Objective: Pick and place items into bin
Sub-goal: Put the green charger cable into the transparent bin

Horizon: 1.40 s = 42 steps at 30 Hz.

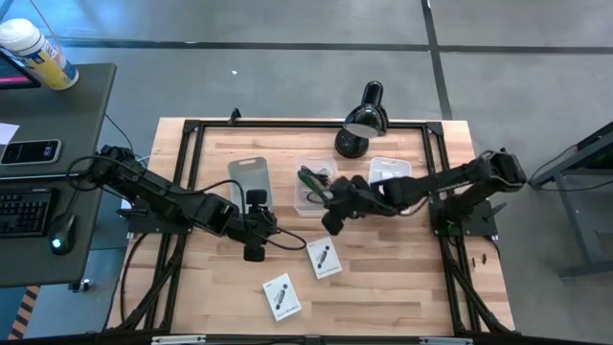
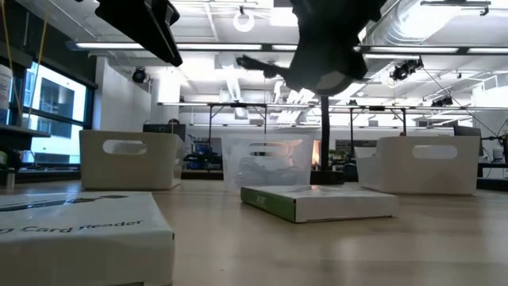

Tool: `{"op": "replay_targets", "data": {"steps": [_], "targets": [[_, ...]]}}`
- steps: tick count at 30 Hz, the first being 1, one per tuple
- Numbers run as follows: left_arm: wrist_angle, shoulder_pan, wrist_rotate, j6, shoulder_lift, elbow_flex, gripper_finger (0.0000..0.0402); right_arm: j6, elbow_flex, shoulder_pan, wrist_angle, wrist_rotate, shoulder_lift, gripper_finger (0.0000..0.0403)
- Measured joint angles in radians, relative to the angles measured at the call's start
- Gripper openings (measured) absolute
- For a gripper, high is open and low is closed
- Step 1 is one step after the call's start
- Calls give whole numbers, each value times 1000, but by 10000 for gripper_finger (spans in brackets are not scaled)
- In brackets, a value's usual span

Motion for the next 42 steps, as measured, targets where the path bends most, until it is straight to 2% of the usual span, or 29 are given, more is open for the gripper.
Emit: {"op": "replay_targets", "data": {"steps": [6, 11, 19, 36, 42], "targets": [[0, 0, 0, 0, 0, 0, 143, 54, 0, -104, -51, -65, 19, 61], [3, 0, 0, 0, 0, 0, 143, 55, 0, -183, 5, -148, 47, 61], [5, 0, 0, 0, 0, 0, 143, 51, 0, -238, 27, -231, 114, 61], [16, 1, 0, 0, 0, 0, 143, -16, -1, -243, 65, -239, 164, 64], [16, 1, -7, 0, 0, 0, 143, -33, -1, -243, 98, -226, 164, 94]]}}
